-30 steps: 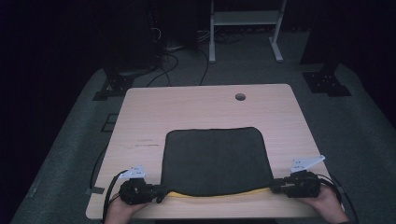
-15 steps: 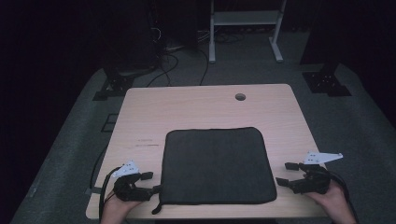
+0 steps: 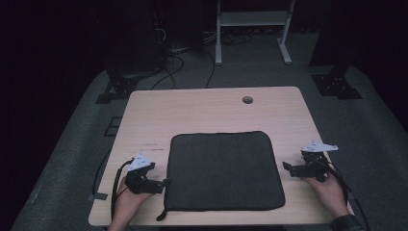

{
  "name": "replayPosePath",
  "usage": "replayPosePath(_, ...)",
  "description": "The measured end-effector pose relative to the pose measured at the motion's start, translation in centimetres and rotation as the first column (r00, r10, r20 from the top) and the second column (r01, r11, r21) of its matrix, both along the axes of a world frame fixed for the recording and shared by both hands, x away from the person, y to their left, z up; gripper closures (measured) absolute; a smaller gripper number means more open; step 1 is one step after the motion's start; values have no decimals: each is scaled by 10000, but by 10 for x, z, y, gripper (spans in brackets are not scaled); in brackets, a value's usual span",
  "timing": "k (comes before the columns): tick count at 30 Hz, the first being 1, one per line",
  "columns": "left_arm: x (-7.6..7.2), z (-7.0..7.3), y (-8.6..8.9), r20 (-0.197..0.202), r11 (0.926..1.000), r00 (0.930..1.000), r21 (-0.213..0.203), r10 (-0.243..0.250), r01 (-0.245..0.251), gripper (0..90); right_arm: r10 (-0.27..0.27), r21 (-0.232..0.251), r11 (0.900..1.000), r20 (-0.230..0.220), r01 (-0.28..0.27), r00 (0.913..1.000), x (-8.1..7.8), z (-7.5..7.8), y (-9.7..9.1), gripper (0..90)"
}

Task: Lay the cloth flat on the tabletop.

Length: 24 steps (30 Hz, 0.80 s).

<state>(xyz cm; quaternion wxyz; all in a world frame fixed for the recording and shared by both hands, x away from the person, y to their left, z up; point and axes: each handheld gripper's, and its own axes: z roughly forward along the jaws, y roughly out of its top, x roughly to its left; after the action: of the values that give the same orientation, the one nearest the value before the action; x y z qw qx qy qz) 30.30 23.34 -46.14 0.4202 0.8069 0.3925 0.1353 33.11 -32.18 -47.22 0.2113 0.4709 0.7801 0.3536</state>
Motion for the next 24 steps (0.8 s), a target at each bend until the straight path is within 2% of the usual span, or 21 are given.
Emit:
replayPosePath(2,8,-2,-4,66,9994,9999,326,116,-119,14,-277,-219,9994,-32,277,9996,9,-6,0,72)
replayPosePath(5,13,-3,-7,146,9984,9997,523,211,-218,12,-587,-389,9975,-3,587,9983,14,-10,0,72)
replayPosePath(8,20,-4,-10,283,9968,9988,682,391,-410,12,-769,-394,9963,-45,767,9970,17,-13,-2,72)
replayPosePath(10,24,-6,-13,315,9949,9986,897,428,-455,12,-923,-301,9953,-202,917,9955,19,-14,-3,34)
replayPosePath(12,28,-7,-15,313,9937,9985,1013,447,-477,12,-971,-354,9947,-160,965,9951,20,-14,-3,33)
replayPosePath(16,34,-12,-16,272,9890,9975,1310,655,-685,14,-1015,-231,9946,-355,1007,9942,21,-15,-4,34)
replayPosePath(18,38,-14,-14,309,9868,9952,1304,932,-964,49,-1039,-119,9946,-473,1034,9935,22,-15,-5,33)
replayPosePath(21,42,-14,-12,271,9832,9931,1403,1139,-1166,53,-1043,-119,9945,-472,1038,9934,22,-15,-5,33)
replayPosePath(24,46,-13,-11,262,9836,9917,1268,1261,-1284,94,-1053,-118,9944,-477,1049,9933,21,-15,-5,33)
